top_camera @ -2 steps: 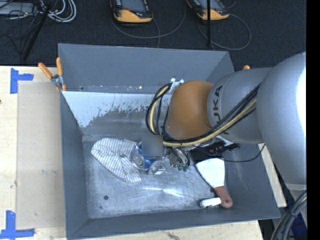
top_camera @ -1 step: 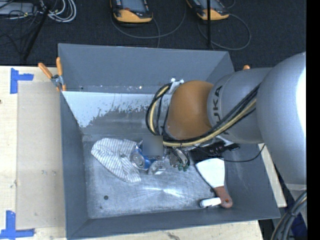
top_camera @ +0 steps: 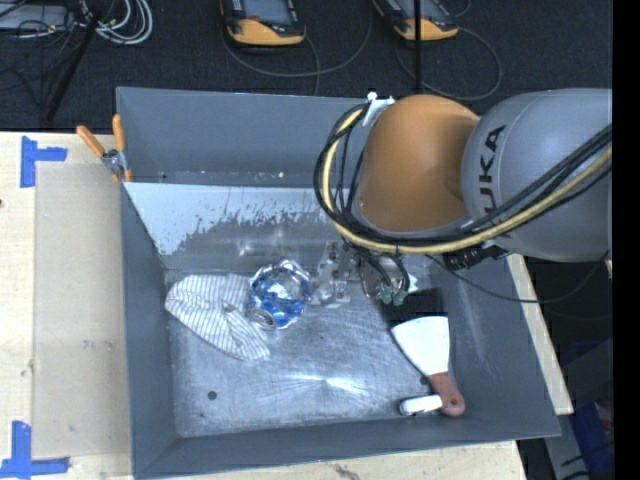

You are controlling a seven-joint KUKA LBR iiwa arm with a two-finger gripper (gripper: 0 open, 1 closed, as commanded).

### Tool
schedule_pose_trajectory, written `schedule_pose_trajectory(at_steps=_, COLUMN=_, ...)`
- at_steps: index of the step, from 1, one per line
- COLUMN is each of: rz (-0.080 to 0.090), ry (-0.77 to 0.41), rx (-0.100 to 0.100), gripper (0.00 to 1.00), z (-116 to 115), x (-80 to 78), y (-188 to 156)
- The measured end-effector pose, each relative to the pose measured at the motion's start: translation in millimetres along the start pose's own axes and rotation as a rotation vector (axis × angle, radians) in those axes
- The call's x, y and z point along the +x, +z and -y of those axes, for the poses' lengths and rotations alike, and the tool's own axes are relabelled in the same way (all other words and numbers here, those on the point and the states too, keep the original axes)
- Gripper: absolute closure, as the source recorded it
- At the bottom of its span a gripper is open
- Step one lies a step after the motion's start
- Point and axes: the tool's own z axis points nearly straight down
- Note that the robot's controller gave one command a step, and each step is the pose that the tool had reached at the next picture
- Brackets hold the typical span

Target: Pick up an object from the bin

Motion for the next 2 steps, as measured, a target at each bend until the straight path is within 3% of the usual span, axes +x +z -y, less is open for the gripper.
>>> schedule_pose_trajectory(at_steps=1, rz=-0.001, ry=0.000, rx=0.000, gripper=1.00, z=0.1, x=0.1, y=0.2)
schedule_pose_trajectory(at_steps=2, rz=0.001, ry=0.020, rx=0.000, gripper=1.00, z=-2.5, x=-6.4, y=29.1)
